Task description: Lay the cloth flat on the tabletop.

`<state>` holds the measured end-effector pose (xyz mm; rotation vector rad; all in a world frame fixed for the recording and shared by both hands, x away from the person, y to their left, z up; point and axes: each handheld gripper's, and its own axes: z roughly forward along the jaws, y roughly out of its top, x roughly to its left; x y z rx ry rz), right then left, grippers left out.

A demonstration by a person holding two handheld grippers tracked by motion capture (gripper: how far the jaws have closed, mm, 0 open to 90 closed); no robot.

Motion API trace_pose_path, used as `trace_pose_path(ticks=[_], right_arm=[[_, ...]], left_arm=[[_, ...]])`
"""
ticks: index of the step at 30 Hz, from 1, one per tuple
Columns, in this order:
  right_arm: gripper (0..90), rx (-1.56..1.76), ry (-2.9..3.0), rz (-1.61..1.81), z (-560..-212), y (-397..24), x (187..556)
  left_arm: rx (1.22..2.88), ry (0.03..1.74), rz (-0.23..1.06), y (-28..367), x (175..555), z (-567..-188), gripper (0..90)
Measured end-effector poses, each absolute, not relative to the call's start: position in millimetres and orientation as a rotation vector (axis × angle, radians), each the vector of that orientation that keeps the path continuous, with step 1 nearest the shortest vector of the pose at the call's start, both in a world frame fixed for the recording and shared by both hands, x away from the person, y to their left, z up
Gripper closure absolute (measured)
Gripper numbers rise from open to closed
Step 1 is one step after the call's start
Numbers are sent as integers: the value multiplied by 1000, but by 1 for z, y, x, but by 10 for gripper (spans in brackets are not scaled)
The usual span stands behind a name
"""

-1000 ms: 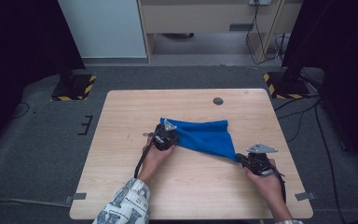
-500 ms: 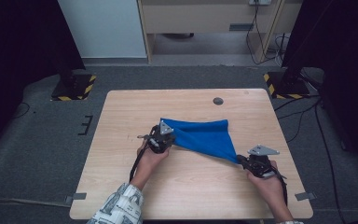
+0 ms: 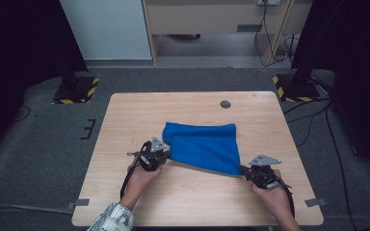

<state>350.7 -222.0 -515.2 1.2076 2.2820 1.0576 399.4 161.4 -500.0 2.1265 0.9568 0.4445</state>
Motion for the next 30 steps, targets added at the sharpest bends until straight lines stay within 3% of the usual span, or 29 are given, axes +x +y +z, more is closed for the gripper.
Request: trace_pose_path(ticks=[11,23,30], right_arm=[[886,1196,2287,1057,-511,-229,338],[884,1140,2334,1042,-513,-215,333],[884,1161,2328,1024,-512,-224,329]], left_arm=[[2194,911,415,163,368,-505,895],[2259,908,376,177,351,-511,895],[2259,892,367,166,353,-512,895]])
